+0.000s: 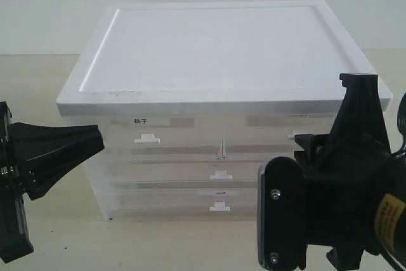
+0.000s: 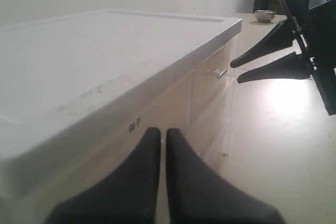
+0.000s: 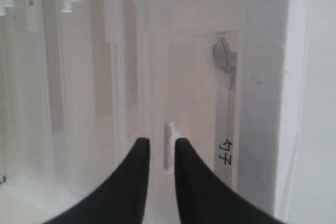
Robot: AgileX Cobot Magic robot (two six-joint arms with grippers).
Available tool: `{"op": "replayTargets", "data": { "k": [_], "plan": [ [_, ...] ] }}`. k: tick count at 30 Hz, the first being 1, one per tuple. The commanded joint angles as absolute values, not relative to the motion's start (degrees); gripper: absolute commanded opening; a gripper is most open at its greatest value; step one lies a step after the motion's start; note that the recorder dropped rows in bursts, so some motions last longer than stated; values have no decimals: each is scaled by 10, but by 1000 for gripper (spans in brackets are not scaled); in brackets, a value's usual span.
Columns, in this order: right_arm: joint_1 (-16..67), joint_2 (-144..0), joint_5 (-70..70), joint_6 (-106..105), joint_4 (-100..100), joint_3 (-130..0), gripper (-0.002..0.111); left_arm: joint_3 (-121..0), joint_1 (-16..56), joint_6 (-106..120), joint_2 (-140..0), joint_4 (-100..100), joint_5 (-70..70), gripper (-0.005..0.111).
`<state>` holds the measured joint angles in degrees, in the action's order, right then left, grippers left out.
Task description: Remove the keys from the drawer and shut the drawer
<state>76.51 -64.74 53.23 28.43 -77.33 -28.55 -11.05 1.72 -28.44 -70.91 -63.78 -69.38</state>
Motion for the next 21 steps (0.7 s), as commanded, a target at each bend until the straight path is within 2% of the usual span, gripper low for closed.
{"op": "replayTargets", "data": {
  "k": [1, 6, 21],
  "plan": [
    [760, -647, 534, 302, -773, -285, 35, -110, 20, -286, -711, -641, -700, 5],
    [690, -647, 477, 305, -781, -285, 35, -110, 20, -286, -711, -643, -700, 5],
    [692, -647, 416, 307, -797, -258, 35, -110, 20, -286, -711, -645, -700, 5]
  ]
}}
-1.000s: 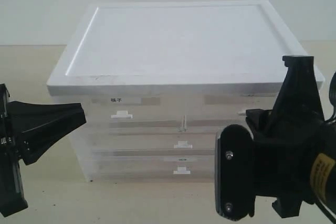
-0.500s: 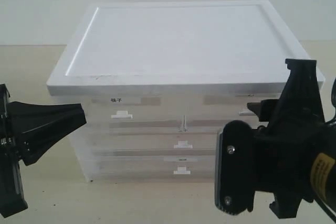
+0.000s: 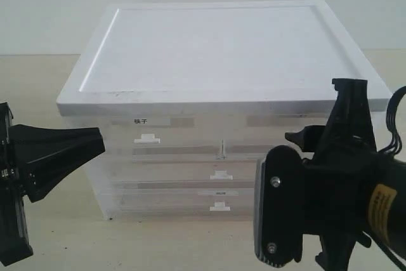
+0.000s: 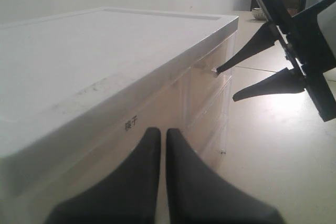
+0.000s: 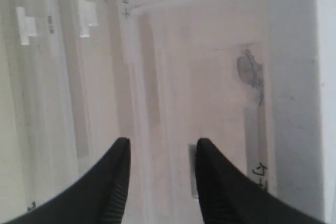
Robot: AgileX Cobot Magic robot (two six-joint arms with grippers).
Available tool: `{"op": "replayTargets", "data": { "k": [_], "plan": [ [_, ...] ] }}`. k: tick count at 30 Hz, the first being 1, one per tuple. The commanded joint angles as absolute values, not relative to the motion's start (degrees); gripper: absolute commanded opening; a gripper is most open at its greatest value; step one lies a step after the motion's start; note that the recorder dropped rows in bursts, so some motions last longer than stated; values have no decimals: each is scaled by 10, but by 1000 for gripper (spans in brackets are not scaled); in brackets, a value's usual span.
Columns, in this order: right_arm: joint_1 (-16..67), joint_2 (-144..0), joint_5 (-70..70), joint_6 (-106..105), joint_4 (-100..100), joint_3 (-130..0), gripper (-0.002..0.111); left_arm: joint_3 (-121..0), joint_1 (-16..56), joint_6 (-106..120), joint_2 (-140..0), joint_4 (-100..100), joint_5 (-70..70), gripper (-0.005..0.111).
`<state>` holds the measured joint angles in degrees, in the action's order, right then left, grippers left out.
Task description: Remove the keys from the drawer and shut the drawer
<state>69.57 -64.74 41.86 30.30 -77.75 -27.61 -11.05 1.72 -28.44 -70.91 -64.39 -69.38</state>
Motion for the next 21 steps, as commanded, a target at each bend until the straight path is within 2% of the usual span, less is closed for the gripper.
{"op": "replayTargets", "data": {
  "k": [1, 21],
  "plan": [
    [692, -647, 417, 311, -803, -257, 35, -110, 20, -286, -711, -647, -700, 5],
    [690, -648, 432, 353, -855, -254, 35, -110, 20, -289, -711, -649, -700, 5]
  ]
}}
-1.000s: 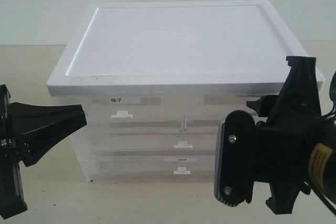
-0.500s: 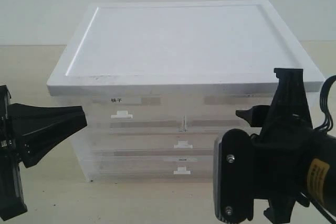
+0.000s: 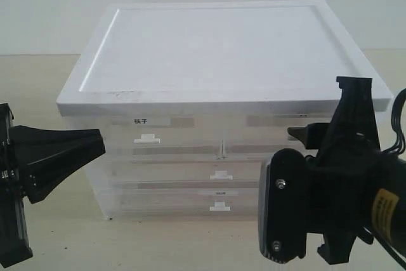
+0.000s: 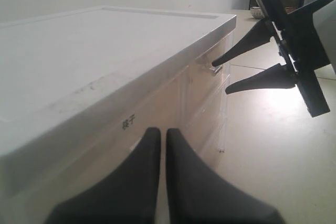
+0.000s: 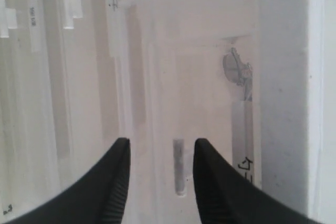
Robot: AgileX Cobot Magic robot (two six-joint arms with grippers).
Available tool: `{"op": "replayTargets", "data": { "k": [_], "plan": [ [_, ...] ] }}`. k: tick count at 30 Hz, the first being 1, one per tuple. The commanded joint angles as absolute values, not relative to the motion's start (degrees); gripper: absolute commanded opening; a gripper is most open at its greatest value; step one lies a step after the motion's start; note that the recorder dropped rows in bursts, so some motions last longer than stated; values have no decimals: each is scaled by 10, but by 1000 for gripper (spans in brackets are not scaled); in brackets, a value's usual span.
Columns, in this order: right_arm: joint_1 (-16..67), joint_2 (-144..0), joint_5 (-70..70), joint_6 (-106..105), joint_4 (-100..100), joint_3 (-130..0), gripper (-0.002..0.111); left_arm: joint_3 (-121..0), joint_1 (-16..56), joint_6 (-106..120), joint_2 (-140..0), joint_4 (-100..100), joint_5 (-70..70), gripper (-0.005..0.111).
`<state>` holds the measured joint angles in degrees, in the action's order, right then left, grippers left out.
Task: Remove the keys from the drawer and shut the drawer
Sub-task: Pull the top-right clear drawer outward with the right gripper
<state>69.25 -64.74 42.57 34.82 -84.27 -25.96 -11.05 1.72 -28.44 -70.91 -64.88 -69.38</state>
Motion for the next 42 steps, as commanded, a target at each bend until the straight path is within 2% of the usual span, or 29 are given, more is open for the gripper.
{"op": "replayTargets", "data": {
  "k": [1, 10, 14, 18, 25, 27, 31, 42],
  "plan": [
    [690, -648, 432, 358, -863, -249, 35, -110, 20, -289, -711, -649, -700, 5],
    [688, -648, 444, 409, -912, -239, 35, -110, 20, -289, -711, -649, -700, 5],
    [646, -675, 425, 410, -924, -239, 35, -110, 20, -289, -711, -649, -700, 5],
    [646, -688, 424, 448, -992, -241, 35, -110, 20, -289, -711, -655, -700, 5],
    [645, -687, 440, 469, -998, -241, 34, -110, 20, -289, -711, -655, -700, 5],
    [645, -687, 440, 468, -997, -241, 26, -110, 20, -289, -711, -655, -700, 5],
    [645, -687, 442, 454, -979, -241, 0, -110, 20, -289, -711, -655, -700, 5],
    [650, -685, 474, 389, -897, -241, 0, -110, 20, -289, -711, -655, -700, 5]
  ]
}}
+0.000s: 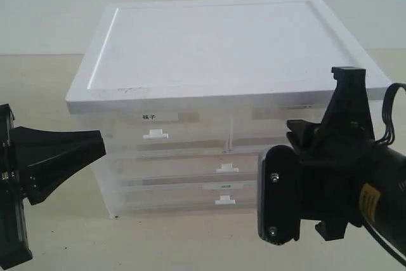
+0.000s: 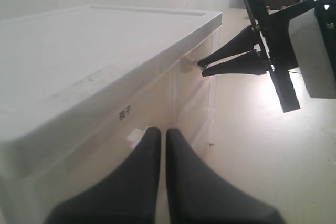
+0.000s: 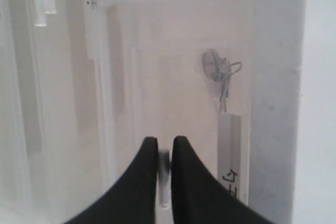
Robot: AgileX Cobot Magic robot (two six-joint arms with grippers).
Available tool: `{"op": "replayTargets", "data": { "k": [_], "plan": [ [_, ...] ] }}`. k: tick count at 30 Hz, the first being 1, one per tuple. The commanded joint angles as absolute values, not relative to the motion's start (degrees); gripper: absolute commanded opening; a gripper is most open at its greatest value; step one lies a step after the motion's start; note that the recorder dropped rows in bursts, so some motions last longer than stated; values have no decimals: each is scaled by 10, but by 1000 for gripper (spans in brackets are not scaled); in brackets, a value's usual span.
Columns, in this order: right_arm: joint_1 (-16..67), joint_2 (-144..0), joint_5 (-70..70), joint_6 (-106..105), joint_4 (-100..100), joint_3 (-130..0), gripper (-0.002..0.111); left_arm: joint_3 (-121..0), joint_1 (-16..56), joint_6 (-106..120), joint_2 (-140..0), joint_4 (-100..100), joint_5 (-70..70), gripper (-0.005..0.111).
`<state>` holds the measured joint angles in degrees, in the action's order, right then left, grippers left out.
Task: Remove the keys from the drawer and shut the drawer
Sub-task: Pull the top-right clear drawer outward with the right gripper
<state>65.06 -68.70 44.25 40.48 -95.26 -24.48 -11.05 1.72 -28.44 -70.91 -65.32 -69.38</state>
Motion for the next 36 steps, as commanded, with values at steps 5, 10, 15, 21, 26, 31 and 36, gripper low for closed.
{"op": "replayTargets", "data": {
  "k": [5, 10, 15, 21, 26, 31, 36],
  "plan": [
    [721, -670, 500, 383, -858, -241, 0, -110, 20, -289, -711, -654, -700, 5],
    [785, -670, 556, 384, -831, -241, 0, -110, 20, -289, -711, -654, -700, 5],
    [805, -660, 616, 420, -856, -241, 6, -110, 20, -289, -711, -655, -700, 5],
    [689, -659, 505, 418, -866, -240, 35, -110, 20, -289, -711, -656, -700, 5],
    [679, -667, 479, 420, -904, -234, 28, -110, 20, -289, -711, -655, -700, 5],
    [653, -696, 480, 473, -988, -227, 28, -110, 20, -289, -711, -655, -700, 5],
    [651, -699, 481, 491, -999, -227, 28, -110, 20, -289, -711, -655, -700, 5]
  ]
}}
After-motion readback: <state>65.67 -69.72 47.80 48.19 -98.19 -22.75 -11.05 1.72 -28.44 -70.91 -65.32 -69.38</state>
